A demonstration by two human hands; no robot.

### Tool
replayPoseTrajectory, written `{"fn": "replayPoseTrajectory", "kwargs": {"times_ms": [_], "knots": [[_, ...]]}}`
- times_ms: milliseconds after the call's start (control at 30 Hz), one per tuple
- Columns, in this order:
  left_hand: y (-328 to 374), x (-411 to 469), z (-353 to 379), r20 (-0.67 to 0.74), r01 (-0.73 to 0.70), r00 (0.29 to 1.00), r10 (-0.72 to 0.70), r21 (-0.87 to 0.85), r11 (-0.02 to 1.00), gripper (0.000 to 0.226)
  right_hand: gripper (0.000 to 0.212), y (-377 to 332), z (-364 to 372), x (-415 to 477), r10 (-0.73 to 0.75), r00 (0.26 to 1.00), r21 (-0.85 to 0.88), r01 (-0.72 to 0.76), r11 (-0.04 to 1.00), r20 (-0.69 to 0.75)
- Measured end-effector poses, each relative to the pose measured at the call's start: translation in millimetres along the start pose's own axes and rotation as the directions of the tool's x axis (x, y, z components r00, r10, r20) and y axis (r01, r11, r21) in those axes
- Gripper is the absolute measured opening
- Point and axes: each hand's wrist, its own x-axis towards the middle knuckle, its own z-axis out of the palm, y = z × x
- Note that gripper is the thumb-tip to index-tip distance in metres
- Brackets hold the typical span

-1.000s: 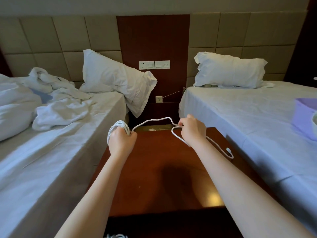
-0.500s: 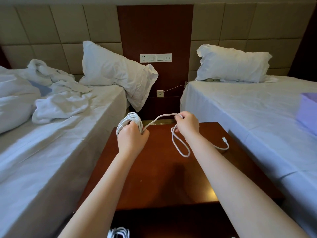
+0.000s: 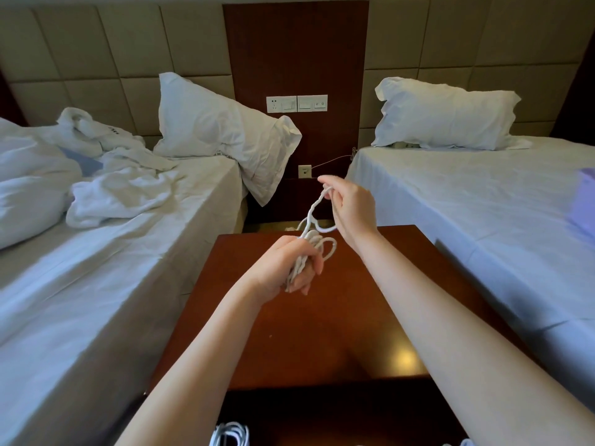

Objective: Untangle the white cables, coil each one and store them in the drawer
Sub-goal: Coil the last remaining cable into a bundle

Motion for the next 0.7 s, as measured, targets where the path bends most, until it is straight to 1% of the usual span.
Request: {"fn": "replayPoseTrajectory", "kwargs": {"times_ms": [67,100,133,200,300,333,400,467,500,533,567,600,700], "knots": [[7,1,6,0.054,-0.063,0.996,0.068,-0.095,0.994,0.028,0.028,4,7,-13,0.041,0.984,0.013,-0.044,0.999,0.171],[11,2,8,0.049,-0.091,0.994,0.1,-0.164,0.982,0.029,0.024,7,11,-21,0.083,0.966,0.001,-0.086,0.996,0.243],[14,3,9,0.029,-0.117,0.991,0.127,-0.234,0.965,0.03,0.021,9,17,-28,0.135,0.949,-0.023,-0.134,0.991,0.286],[17,5,9,-0.034,-0.153,0.988,0.151,-0.329,0.932,0.032,0.029,8,26,-45,0.207,0.93,-0.06,-0.198,0.978,0.305],[14,4,6,-0.176,-0.185,0.976,0.127,-0.369,0.911,0.025,0.031,2,37,-67,0.2,0.896,0.025,-0.228,0.973,0.396],[11,3,4,-0.223,-0.203,0.967,0.124,-0.377,0.904,0.023,0.029,0,39,-70,0.196,0.881,0.025,-0.228,0.973,0.43],[8,1,-3,-0.29,-0.248,0.948,0.133,-0.405,0.88,0.019,0.019,-1,43,-76,0.169,0.874,-0.017,-0.182,0.983,0.455],[4,-1,-14,-0.353,-0.283,0.926,0.133,-0.417,0.864,0.015,0.016,2,45,-84,0.124,0.864,-0.081,-0.097,0.992,0.488],[2,-1,-19,-0.387,-0.293,0.914,0.124,-0.417,0.86,0.014,0.015,2,44,-88,0.1,0.866,-0.116,-0.049,0.992,0.49],[-1,-1,-23,-0.419,-0.301,0.901,0.114,-0.415,0.859,0.013,0.012,3,44,-93,0.04,0.878,-0.144,0.033,0.989,0.476],[-4,-1,-24,-0.447,-0.307,0.888,0.107,-0.404,0.861,0.013,0.009,4,45,-99,-0.012,0.868,-0.152,0.1,0.983,0.496],[-8,0,-25,-0.477,-0.314,0.872,0.107,-0.38,0.87,0.013,0.01,9,47,-104,-0.08,0.866,-0.185,0.195,0.963,0.494],[-19,0,-26,-0.584,-0.346,0.801,0.136,-0.265,0.9,0.013,0.027,2,47,-110,-0.044,0.854,-0.228,0.187,0.956,0.519]]}}
